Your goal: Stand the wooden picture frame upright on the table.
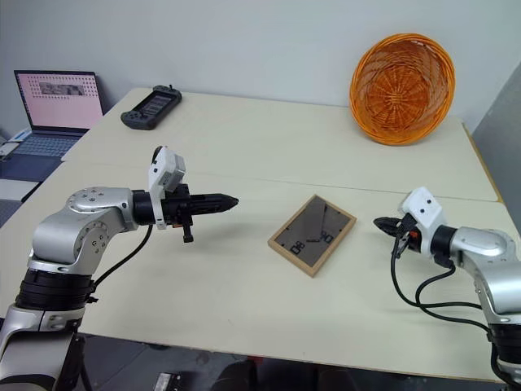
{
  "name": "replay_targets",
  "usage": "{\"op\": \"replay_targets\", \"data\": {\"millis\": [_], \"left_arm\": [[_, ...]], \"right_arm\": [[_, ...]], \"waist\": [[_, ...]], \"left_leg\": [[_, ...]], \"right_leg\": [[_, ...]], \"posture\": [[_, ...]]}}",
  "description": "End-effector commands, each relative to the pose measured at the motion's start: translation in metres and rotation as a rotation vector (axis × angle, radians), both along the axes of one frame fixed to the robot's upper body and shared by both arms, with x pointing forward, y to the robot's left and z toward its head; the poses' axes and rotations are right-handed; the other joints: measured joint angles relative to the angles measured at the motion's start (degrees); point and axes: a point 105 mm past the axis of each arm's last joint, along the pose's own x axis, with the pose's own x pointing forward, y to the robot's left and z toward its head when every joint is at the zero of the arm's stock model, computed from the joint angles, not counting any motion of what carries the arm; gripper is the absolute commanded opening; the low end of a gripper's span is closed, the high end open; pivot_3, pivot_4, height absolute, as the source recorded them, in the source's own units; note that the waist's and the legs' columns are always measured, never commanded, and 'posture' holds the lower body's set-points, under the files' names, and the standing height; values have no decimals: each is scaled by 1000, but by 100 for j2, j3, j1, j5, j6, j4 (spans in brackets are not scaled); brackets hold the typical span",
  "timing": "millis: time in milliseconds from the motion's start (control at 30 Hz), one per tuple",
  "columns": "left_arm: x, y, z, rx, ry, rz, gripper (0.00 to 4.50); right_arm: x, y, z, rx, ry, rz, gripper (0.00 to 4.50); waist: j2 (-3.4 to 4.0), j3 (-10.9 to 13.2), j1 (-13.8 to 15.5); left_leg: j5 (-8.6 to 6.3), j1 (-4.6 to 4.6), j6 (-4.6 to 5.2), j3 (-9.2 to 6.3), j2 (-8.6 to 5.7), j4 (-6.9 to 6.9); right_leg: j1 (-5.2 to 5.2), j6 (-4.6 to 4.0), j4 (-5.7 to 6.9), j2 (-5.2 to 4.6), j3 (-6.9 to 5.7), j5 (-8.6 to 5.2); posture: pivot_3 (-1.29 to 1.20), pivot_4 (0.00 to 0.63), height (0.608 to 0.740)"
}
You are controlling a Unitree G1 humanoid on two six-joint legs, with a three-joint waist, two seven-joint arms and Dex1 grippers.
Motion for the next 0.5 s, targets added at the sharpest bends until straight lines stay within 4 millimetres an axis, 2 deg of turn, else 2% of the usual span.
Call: {"op": "replay_targets", "data": {"millis": [33,500], "left_arm": [[-2,-3,17,-32,-55,-11,22],[0,-2,17,-22,-50,-20,22]], "right_arm": [[-3,4,8,8,-27,13,0],[0,5,10,11,-45,-6,0]], "waist": [[0,0,2],[0,0,-6]], "left_leg": [[0,0,0,0,0,2],[2,6,3,0,0,15]], "right_leg": [[0,0,4,0,0,0],[-6,1,44,3,1,0]], "posture": [[0,150,740],[0,150,740]]}}
